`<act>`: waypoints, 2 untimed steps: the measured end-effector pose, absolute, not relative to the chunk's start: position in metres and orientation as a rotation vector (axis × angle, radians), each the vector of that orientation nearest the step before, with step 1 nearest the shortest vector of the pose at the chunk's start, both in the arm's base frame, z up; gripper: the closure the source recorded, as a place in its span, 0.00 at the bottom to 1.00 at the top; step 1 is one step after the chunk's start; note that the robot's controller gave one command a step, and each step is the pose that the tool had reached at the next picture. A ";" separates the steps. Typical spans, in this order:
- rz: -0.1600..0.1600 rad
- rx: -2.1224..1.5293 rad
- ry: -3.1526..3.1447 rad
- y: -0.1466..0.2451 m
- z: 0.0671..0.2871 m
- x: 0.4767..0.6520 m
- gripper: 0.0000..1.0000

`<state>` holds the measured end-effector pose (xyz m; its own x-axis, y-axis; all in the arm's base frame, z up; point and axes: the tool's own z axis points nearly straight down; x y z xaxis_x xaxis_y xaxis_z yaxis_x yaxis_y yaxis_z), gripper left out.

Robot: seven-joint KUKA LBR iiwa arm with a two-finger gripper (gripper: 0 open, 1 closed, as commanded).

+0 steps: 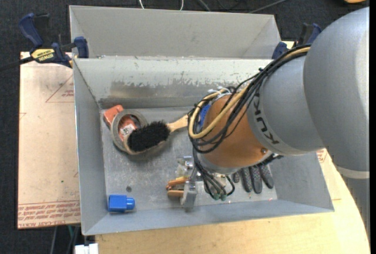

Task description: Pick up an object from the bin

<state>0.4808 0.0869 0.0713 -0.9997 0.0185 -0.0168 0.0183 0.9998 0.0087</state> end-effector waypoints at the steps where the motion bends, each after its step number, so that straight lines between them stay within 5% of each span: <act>1: 0.013 0.029 3.124 0.087 0.071 0.481 1.00; 2: 0.014 0.031 3.127 0.087 0.081 0.480 1.00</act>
Offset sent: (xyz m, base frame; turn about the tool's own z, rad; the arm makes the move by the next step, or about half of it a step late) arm -0.0001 0.0000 0.0164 0.0002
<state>0.4800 0.0868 0.0806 -0.9997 0.0199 -0.0141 0.0198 0.9998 0.0088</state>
